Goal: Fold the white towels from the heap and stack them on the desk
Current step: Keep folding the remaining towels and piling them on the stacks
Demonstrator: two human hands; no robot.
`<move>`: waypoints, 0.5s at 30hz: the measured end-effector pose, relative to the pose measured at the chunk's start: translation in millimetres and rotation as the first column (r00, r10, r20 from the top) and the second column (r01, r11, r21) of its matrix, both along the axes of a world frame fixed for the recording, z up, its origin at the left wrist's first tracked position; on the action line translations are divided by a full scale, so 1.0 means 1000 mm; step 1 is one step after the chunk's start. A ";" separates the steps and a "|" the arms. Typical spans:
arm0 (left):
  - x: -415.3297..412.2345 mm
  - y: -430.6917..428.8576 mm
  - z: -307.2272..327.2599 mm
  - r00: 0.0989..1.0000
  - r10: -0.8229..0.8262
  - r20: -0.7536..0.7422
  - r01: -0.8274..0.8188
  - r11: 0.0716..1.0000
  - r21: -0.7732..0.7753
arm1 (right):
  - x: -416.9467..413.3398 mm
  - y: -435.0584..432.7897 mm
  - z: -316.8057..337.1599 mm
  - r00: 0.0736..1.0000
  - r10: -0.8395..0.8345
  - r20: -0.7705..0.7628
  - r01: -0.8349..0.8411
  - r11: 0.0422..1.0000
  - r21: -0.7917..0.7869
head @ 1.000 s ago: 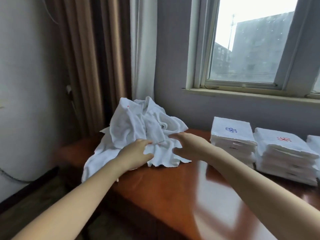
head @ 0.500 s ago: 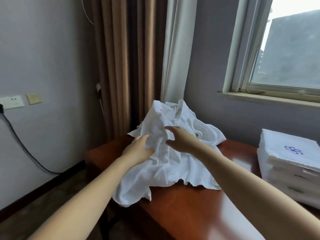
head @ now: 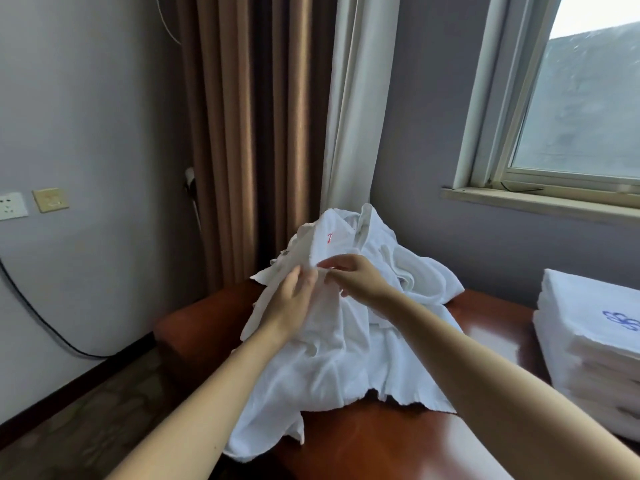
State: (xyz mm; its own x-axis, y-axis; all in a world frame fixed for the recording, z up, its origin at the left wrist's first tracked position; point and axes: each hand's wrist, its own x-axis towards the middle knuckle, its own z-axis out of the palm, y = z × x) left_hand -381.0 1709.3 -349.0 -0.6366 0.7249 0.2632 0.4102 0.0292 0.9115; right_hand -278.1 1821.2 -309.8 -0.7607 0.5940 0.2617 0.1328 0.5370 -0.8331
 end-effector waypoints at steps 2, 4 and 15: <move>0.006 -0.002 0.015 0.997 0.010 0.074 -0.017 0.995 0.093 | 0.017 -0.014 0.007 0.990 0.138 0.008 -0.137 0.988 -0.072; 0.013 -0.006 0.026 0.997 -0.045 0.057 0.041 0.996 0.081 | 0.036 -0.023 0.012 0.972 0.225 0.065 -0.218 0.970 -0.104; 0.069 -0.027 0.019 0.982 -0.174 0.066 0.186 0.927 -0.326 | 0.119 -0.055 0.005 0.967 0.141 0.214 -0.106 0.981 -0.164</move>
